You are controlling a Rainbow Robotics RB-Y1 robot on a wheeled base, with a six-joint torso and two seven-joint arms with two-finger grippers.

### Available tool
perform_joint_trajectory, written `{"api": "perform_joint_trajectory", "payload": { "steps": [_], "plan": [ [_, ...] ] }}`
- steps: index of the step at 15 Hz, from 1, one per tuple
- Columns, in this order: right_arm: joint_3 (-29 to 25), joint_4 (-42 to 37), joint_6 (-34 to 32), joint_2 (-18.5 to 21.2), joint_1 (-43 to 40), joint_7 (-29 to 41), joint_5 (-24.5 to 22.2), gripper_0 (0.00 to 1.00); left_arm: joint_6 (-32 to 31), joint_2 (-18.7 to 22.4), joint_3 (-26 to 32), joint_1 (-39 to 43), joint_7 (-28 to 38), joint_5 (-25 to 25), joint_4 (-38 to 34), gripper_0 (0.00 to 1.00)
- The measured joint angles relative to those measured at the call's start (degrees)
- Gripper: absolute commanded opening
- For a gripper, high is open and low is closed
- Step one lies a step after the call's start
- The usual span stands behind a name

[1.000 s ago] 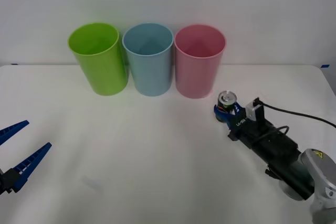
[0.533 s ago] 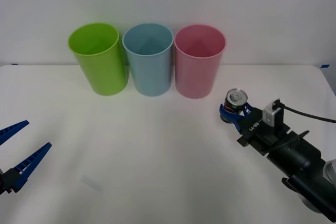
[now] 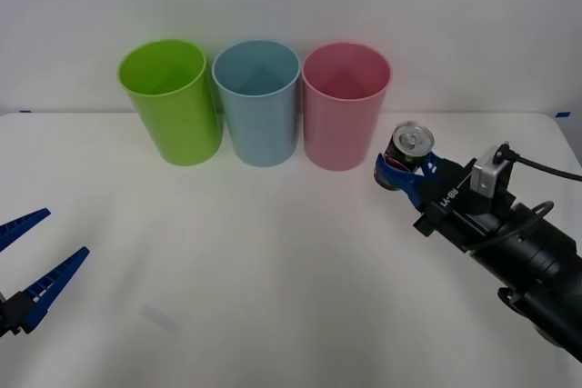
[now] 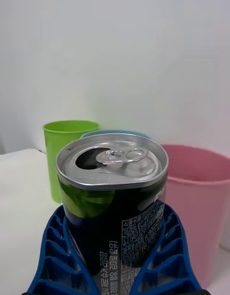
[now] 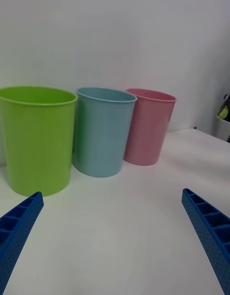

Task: Grasp the object on the table and drop it into the matching bin: aluminum can to the light blue bin, PET bottle to the pink bin.

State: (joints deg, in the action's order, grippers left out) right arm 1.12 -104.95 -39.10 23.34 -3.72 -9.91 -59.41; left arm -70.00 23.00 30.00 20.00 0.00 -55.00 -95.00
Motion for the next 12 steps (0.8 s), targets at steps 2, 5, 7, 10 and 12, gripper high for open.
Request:
{"api": "perform_joint_trajectory", "payload": {
  "steps": [2, 5, 7, 10, 12],
  "plan": [
    [0.26, -0.01, 0.00, 1.00, 2.94, 2.38, -0.53, 0.00, 0.00, 0.00, 0.00, 0.00, 0.00, 0.00, 0.00, 1.00],
    [0.42, 1.05, 0.04, 1.20, 8.36, 8.53, -3.59, 0.00, 0.00, 0.00, 0.00, -0.01, 0.00, 0.00, 0.00, 1.00],
    [1.49, 5.14, -0.06, 1.26, 14.01, 9.52, -3.92, 0.00, 0.00, 0.00, 0.00, 0.00, 0.00, 0.00, 0.01, 1.00],
    [3.46, 13.36, -0.02, 0.84, 23.16, 10.37, -3.95, 0.00, 0.00, 0.00, 0.00, -0.01, 0.00, 0.00, 0.00, 1.00],
    [4.29, 18.50, -0.02, -0.12, 28.25, 10.71, -3.97, 0.00, 0.00, 0.00, 0.00, 0.00, 0.00, 0.00, 0.00, 1.00]
  ]
}}
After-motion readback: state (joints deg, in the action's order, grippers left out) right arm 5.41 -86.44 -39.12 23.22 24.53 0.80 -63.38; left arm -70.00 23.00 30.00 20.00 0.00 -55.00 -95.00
